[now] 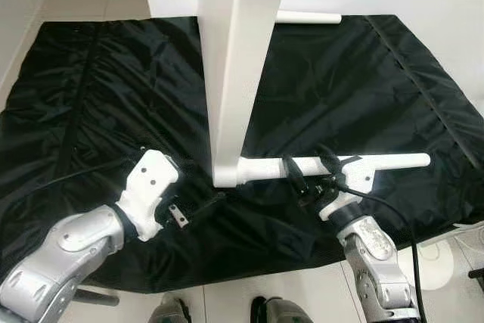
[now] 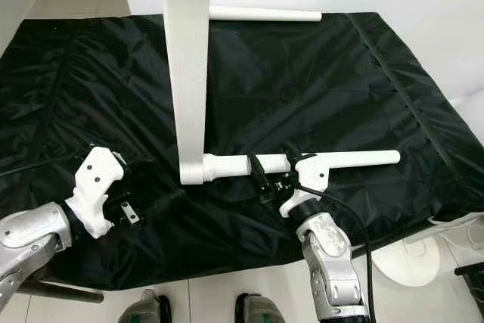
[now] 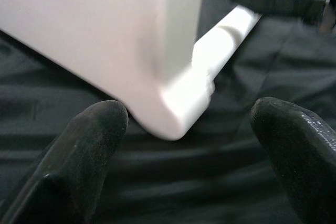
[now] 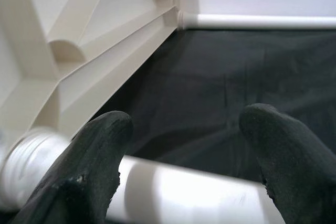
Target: Building children table
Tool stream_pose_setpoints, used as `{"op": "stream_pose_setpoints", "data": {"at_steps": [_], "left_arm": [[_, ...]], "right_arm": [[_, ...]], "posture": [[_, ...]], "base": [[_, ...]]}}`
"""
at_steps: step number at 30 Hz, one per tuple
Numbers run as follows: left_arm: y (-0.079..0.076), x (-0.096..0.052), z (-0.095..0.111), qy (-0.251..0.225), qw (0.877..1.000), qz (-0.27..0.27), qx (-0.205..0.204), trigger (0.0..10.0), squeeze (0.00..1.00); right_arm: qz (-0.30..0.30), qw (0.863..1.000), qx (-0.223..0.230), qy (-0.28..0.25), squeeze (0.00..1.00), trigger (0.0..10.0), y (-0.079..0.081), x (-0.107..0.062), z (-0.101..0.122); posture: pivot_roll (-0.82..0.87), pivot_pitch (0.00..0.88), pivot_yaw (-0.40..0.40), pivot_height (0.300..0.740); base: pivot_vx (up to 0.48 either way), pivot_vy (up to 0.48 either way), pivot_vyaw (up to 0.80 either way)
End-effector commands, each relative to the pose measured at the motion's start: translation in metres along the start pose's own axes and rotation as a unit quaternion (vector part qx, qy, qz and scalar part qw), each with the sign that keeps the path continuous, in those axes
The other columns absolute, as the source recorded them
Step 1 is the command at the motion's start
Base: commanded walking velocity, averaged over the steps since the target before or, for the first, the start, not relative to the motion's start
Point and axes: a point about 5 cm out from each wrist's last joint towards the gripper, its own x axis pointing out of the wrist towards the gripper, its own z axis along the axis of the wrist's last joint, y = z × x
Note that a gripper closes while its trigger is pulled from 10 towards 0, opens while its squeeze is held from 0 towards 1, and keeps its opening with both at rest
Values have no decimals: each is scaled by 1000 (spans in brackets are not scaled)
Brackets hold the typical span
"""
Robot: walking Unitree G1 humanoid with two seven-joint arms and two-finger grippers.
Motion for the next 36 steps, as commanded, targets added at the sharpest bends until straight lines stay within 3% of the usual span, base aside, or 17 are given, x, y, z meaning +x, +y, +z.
{"op": "stream_pose_setpoints", "data": {"at_steps": [1, 4, 6, 8, 12, 16, 19, 22, 25, 26, 28, 30, 33, 35, 36], "left_arm": [[4, -4, -7, 25, 1000, -9, 1, 10000, 0], [13, -3, -9, 33, 999, 36, 7, 10000, 0], [30, 0, -7, 25, 992, 127, 6, 10000, 0], [30, 0, -7, 25, 992, 127, 6, 10000, 0], [40, 2, -3, 17, 984, 180, 4, 10000, 0], [67, 1, 3, 17, 951, 308, 19, 10000, 0], [71, 1, 4, 8, 942, 335, 7, 10000, 0], [75, 1, 5, -21, 922, 385, -15, 10000, 0], [74, 1, 2, -25, 912, 409, -6, 10000, 0], [71, 2, -1, -46, 905, 422, -34, 10000, 0], [70, 3, -3, -54, 900, 430, -50, 10000, 0], [70, 3, -3, -54, 900, 430, -50, 10000, 0], [69, 5, -7, -51, 889, 453, -44, 10000, 0], [71, 7, -16, -46, 872, 485, -50, 10000, 0], [71, 7, -16, -46, 872, 485, -50, 10000, 0]], "right_arm": [[-14, 1000, -3, 6, 0, 10000, -6, -2, -3], [-25, 1000, -10, 2, 0, 10000, -9, -2, -2], [-48, 999, -12, -5, 0, 10000, -14, -1, 1], [-48, 999, -12, -5, 0, 10000, -14, -1, 1], [-70, 997, -21, -9, 0, 10000, -18, 1, 5], [-108, 993, -50, -1, 0, 10000, -31, 2, 7], [-116, 992, -57, 2, 0, 10000, -34, 2, 7], [-132, 989, -66, 2, 0, 10000, -39, 2, 8], [-145, 987, -66, 2, 0, 10000, -41, 2, 8], [-156, 986, -63, 0, 0, 10000, -41, 3, 7], [-162, 985, -60, 2, 0, 10000, -40, 4, 7], [-162, 985, -60, 2, 0, 10000, -40, 4, 7], [-171, 983, -61, 8, 0, 10000, -38, 8, 5], [-168, 984, -61, 12, 0, 10000, -34, 13, 2], [-168, 984, -61, 12, 0, 10000, -34, 13, 2]], "posture": [[2, 144, -28, 740], [4, 144, -29, 740], [5, 147, -27, 740], [5, 147, -27, 740], [4, 150, -22, 740], [2, 150, -12, 740], [-1, 152, -11, 740], [-11, 151, -7, 740], [-14, 150, -7, 740], [-16, 148, -7, 740], [-23, 141, -8, 740], [-23, 141, -8, 740], [-37, 137, -10, 740], [-58, 142, -12, 740], [-58, 142, -12, 740]], "base": [[0, 0, 0], [0, 0, 0], [0, 0, 0], [0, 0, 0], [0, 0, 0], [0, 0, 0], [0, 0, 0], [0, 0, 0], [0, 0, 0], [0, 0, 0], [0, 0, 0], [0, 0, 0], [0, 0, 0], [0, 0, 0], [0, 0, 0]]}}
